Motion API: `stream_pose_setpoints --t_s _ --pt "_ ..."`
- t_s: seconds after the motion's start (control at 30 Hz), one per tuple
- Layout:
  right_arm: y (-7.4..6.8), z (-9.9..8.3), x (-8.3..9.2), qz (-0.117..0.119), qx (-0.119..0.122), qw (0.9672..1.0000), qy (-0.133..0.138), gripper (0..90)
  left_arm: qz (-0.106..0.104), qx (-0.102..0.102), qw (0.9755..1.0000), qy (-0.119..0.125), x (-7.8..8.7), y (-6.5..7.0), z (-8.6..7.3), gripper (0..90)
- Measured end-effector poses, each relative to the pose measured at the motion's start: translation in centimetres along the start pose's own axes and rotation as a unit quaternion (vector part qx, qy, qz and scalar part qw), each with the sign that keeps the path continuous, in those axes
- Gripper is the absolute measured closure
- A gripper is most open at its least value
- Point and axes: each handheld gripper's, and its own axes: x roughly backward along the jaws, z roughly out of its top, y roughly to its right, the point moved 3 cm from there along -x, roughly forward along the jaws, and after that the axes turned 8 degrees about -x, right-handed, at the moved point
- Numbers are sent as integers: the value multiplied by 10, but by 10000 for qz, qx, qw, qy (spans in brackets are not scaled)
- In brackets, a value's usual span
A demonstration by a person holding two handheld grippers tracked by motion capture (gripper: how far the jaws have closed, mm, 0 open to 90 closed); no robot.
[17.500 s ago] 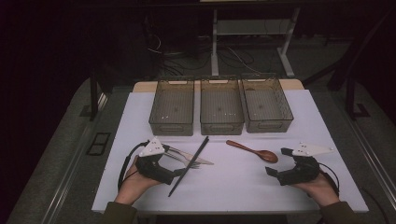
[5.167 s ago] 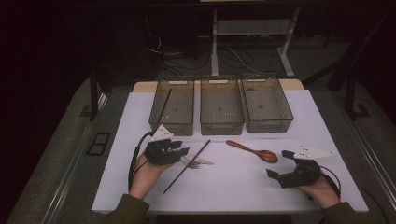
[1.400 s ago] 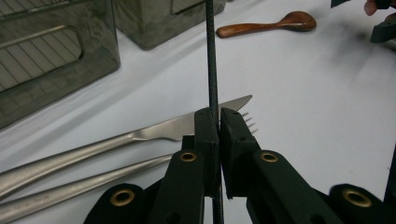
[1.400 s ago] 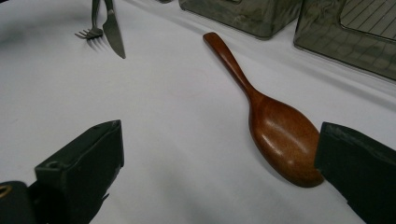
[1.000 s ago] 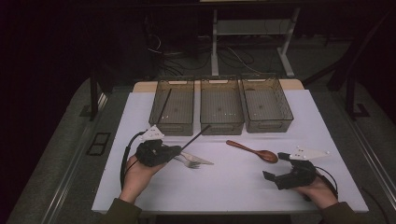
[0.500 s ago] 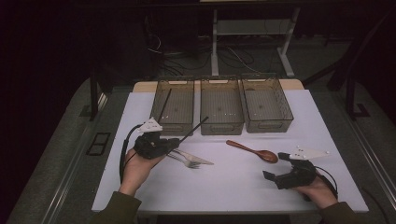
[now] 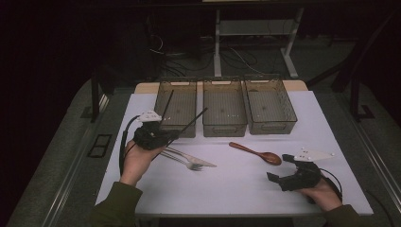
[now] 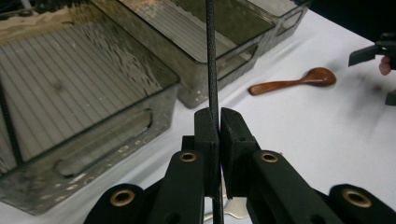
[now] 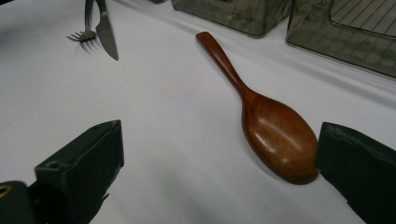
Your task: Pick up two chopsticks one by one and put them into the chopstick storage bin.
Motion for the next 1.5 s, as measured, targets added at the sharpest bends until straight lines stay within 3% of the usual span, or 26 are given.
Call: stream_pose_setpoints --t_s 0.4,0.97,1.3,1.5 --pt "1 0 2 -20 -13 10000 19 11 226 104 9997 -43 -6 -27 13 852" --pt "0 -1 1 -5 2 10000 17 11 753 230 9967 -193 -31 -74 54 852" --pt "0 0 3 24 -27 10000 52 11 1046 487 9929 -292 -56 -102 64 852" --pt "1 0 4 48 -37 9999 84 11 1225 658 9899 -276 -70 -115 61 852"
